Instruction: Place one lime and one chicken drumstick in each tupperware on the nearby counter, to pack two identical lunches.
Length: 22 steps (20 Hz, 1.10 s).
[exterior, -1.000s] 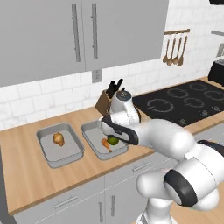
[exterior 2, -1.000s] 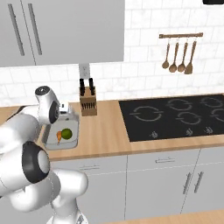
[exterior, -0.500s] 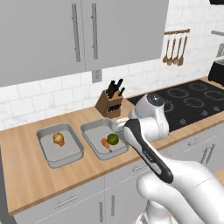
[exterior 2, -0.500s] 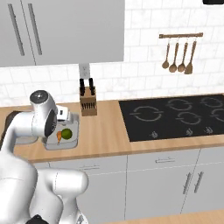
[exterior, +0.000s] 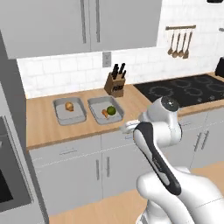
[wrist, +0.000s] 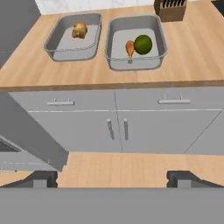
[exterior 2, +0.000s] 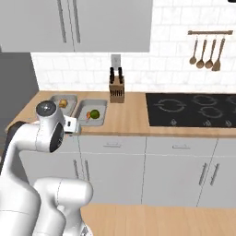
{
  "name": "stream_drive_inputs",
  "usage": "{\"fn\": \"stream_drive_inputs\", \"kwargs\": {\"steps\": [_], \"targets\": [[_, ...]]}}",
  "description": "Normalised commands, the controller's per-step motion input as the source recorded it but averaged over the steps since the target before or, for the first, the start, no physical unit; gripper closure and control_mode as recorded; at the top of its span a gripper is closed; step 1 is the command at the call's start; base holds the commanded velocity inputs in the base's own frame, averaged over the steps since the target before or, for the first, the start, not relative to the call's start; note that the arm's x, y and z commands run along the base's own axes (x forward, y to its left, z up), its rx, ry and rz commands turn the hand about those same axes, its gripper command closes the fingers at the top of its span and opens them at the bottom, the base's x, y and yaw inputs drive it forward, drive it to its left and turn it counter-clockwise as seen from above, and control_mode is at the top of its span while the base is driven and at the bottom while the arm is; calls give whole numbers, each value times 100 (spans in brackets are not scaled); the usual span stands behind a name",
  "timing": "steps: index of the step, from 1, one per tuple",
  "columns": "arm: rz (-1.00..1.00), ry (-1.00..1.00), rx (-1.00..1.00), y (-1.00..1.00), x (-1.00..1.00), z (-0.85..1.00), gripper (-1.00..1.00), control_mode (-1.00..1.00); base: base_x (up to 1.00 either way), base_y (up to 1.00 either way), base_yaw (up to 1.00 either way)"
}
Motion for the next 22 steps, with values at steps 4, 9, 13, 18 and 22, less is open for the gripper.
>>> {"fn": "stream_drive_inputs", "kwargs": {"steps": [4,9,13,18,22], "targets": [[0,0,0,0,0,0,-100,100,-73,0,78],[0,0,0,0,0,0,-100,100,-69,1,80],[0,0,0,0,0,0,-100,100,-61,15,82],[0,0,0,0,0,0,-100,100,-43,45,86],[0,0,0,0,0,0,-100,100,-26,41,92]]}}
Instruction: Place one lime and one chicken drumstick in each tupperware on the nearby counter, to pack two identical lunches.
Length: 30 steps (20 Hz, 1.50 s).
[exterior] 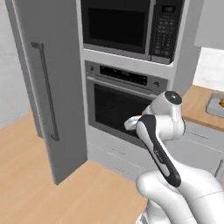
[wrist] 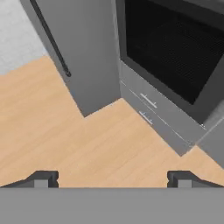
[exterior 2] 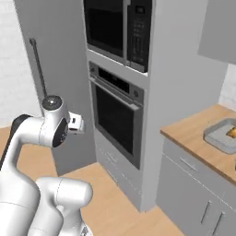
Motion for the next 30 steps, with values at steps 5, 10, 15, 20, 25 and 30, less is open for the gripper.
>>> {"fn": "stream_drive_inputs", "kwargs": {"steps": [5,10,15,20,25,30], "targets": [[0,0,0,0,0,0,-100,100,-35,54,87],[0,0,0,0,0,0,-100,100,-25,83,76],[0,0,0,0,0,0,-100,100,48,96,47],[0,0,0,0,0,0,-100,100,100,49,22],[0,0,0,0,0,0,-100,100,100,40,4],[0,0,0,0,0,0,-100,100,100,27,0]]}}
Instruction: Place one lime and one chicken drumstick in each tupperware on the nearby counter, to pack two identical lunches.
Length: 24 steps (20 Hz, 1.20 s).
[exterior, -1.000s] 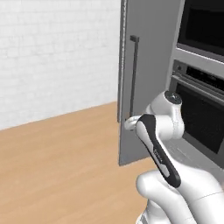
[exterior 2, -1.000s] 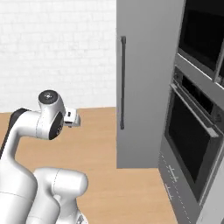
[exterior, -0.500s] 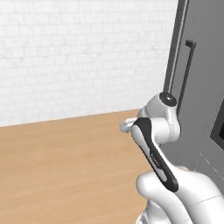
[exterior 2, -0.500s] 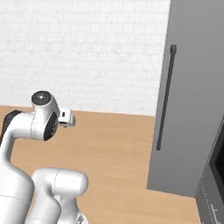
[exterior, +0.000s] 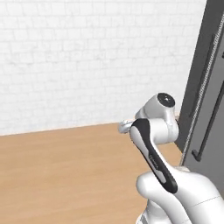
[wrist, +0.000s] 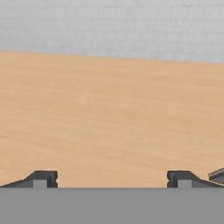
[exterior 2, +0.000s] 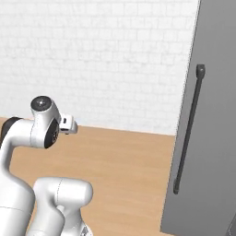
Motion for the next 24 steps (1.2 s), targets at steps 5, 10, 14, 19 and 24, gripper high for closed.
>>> {"fn": "stream_drive_inputs", "kwargs": {"steps": [5,10,14,19,24], "targets": [[0,0,0,0,0,0,-100,100,100,11,-2],[0,0,0,0,0,0,-100,100,100,14,-16],[0,0,0,0,0,0,-100,100,99,43,-52],[0,0,0,0,0,0,-100,100,67,61,-78],[0,0,0,0,0,0,-100,100,40,57,-85]]}}
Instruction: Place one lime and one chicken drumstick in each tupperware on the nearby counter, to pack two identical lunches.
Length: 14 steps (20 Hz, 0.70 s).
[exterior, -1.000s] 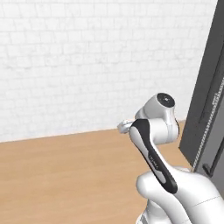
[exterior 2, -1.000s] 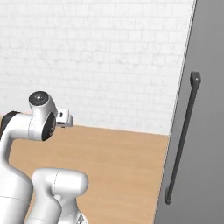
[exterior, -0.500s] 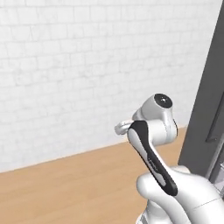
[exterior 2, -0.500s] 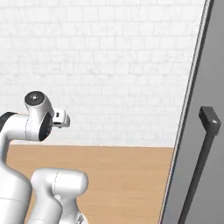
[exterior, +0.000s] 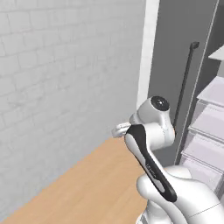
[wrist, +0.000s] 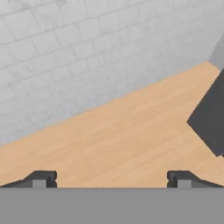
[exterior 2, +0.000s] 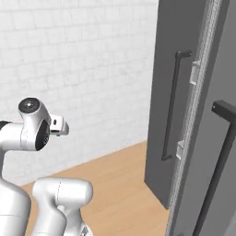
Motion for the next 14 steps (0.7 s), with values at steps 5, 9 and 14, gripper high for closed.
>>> {"fn": "stream_drive_inputs", "kwargs": {"steps": [5,9,14], "targets": [[0,0,0,0,0,0,-100,100,39,53,-87],[0,0,0,0,0,0,-100,100,37,58,-87],[0,0,0,0,0,0,-100,100,48,61,-86]]}}
